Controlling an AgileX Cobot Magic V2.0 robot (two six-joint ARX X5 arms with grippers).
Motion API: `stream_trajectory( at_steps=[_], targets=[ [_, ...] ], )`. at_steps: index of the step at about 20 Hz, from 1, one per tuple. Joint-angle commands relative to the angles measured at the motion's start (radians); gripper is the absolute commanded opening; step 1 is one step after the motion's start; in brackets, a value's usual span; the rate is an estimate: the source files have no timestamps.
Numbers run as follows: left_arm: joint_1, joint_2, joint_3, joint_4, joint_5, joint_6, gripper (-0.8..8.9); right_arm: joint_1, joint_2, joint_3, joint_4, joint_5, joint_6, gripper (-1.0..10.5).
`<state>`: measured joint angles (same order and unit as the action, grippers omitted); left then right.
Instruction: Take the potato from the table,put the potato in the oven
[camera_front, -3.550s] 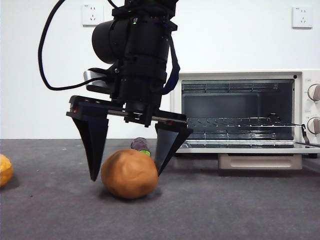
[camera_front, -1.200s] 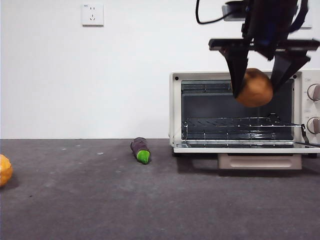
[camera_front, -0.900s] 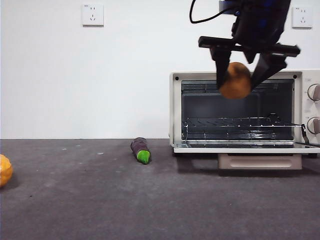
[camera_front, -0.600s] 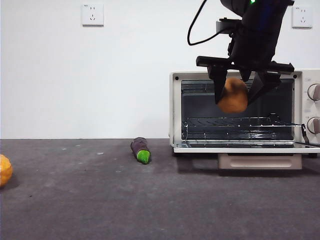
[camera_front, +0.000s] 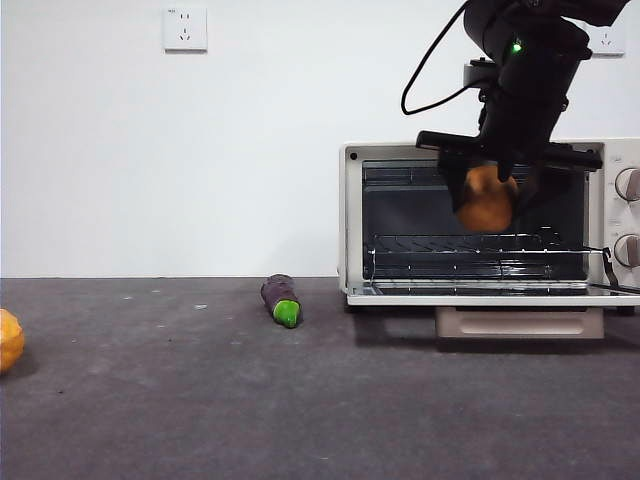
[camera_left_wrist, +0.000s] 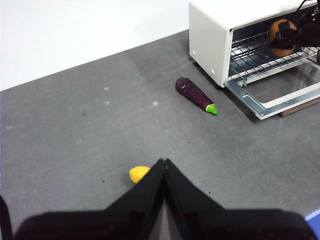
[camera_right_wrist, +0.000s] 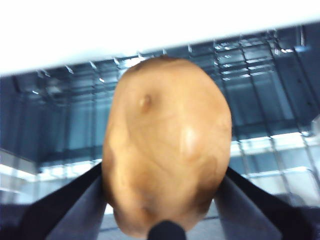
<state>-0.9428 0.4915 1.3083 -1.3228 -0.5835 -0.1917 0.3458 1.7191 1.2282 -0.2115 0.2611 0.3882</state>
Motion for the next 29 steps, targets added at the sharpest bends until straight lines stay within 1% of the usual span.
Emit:
stream_trajectory(
  at_steps=[1,2,7,9,10,11,12,13,14,18,22,25,29],
  targets=[
    [-0.001,0.002,-0.006,0.005,-0.001,-0.012,-0.06,0.0,0.03,-0.006,0.02,0.004,0.031,2.1],
    [-0.001,0.003,-0.006,0.005,-0.001,-0.016,-0.06,0.0,0.038,-0.006,0.029,-0.001,0.037,2.3],
    [-0.001,0.003,-0.006,0.005,0.0,-0.038,-0.06,0.0,0.086,-0.006,0.032,-0.004,0.059,2.3],
    [-0.001,0.003,-0.006,0.005,0.0,-0.047,-0.06,0.0,0.09,-0.006,0.044,-0.002,0.053,2.3],
    [-0.001,0.003,-0.006,0.005,0.006,-0.06,-0.06,0.0,0.09,-0.006,0.054,-0.002,0.053,2.8],
    [-0.001,0.003,-0.006,0.005,0.007,-0.069,-0.06,0.0,0.09,-0.006,0.063,-0.002,0.054,3.5],
    [-0.001,0.003,-0.006,0.005,0.007,-0.071,-0.06,0.0,0.09,-0.006,0.073,-0.003,0.054,4.5],
    [-0.001,0.004,-0.006,0.005,0.007,-0.071,-0.06,0.0,0.09,-0.006,0.082,-0.002,0.054,5.3],
    [-0.001,0.006,-0.006,0.005,0.007,-0.071,-0.06,0.0,0.09,-0.006,0.089,-0.002,0.053,5.7],
    [-0.001,0.013,-0.006,0.005,0.007,-0.071,-0.06,0.001,0.09,0.01,0.089,0.001,0.052,5.7],
    [-0.001,0.016,-0.006,0.005,0.007,-0.072,-0.06,0.012,0.079,0.041,-0.002,0.011,0.049,5.7],
    [-0.001,0.017,-0.006,0.005,0.007,-0.072,-0.06,0.023,0.029,0.042,-0.072,0.023,0.047,5.7],
    [-0.001,0.031,-0.006,0.006,0.006,-0.072,-0.06,0.055,-0.066,0.042,-0.21,0.09,0.038,5.7]
  ],
)
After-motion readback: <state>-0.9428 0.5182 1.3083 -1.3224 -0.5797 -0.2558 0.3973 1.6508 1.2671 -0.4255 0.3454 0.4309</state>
